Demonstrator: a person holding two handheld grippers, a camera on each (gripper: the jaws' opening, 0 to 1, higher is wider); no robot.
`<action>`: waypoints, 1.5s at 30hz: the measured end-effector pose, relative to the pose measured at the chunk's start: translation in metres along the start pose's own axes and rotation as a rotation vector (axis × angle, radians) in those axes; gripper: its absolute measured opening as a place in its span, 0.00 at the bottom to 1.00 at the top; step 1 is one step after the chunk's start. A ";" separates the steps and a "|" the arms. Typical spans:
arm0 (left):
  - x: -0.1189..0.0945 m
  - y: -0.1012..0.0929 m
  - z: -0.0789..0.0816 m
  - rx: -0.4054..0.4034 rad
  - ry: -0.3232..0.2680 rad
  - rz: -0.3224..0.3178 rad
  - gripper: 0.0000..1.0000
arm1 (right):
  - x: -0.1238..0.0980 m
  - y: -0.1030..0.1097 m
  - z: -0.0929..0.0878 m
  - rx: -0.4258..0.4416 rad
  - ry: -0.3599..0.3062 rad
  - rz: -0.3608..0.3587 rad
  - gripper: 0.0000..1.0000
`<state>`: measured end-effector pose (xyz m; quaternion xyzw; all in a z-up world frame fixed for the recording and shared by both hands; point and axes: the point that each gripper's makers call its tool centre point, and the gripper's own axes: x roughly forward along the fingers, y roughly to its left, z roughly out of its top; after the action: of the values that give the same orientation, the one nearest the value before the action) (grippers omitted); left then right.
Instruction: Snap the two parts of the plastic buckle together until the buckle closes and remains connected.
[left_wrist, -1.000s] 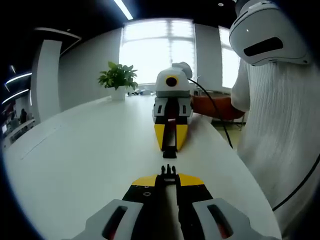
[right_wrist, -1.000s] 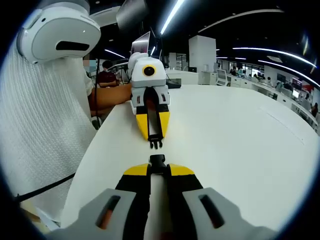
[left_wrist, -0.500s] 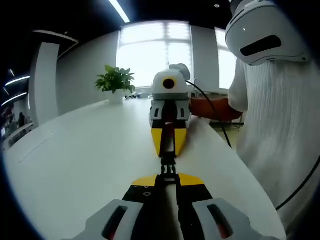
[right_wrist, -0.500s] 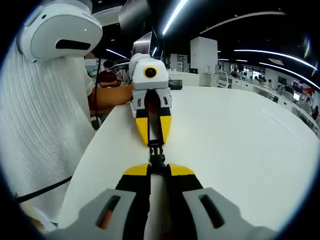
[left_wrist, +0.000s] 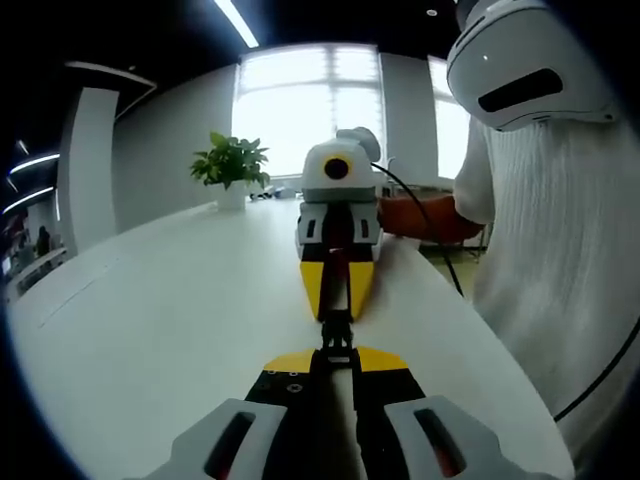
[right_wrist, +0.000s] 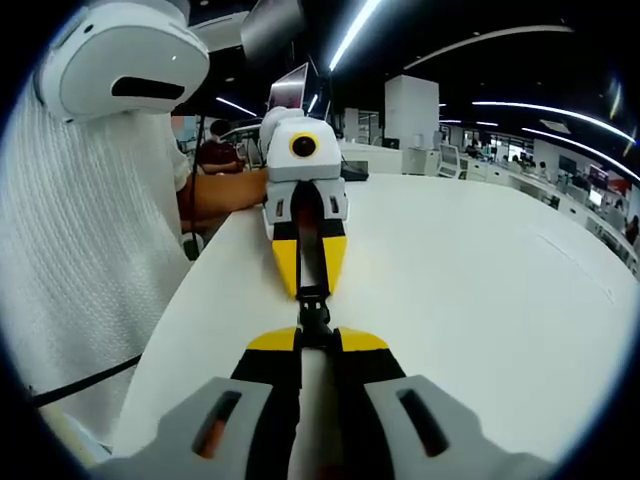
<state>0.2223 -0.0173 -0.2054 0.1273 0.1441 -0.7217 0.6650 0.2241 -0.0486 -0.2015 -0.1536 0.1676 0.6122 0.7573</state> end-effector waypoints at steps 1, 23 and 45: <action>0.000 0.000 0.000 -0.001 0.000 0.001 0.11 | 0.000 0.000 0.000 0.000 -0.001 0.000 0.12; 0.002 0.000 0.001 -0.009 0.012 0.000 0.09 | 0.005 0.003 0.001 0.004 0.001 0.013 0.10; 0.013 0.000 -0.002 -0.008 0.014 0.003 0.10 | 0.007 0.012 0.008 -0.026 -0.012 0.015 0.11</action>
<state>0.2209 -0.0285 -0.2126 0.1300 0.1517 -0.7191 0.6655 0.2141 -0.0364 -0.1973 -0.1586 0.1562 0.6211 0.7515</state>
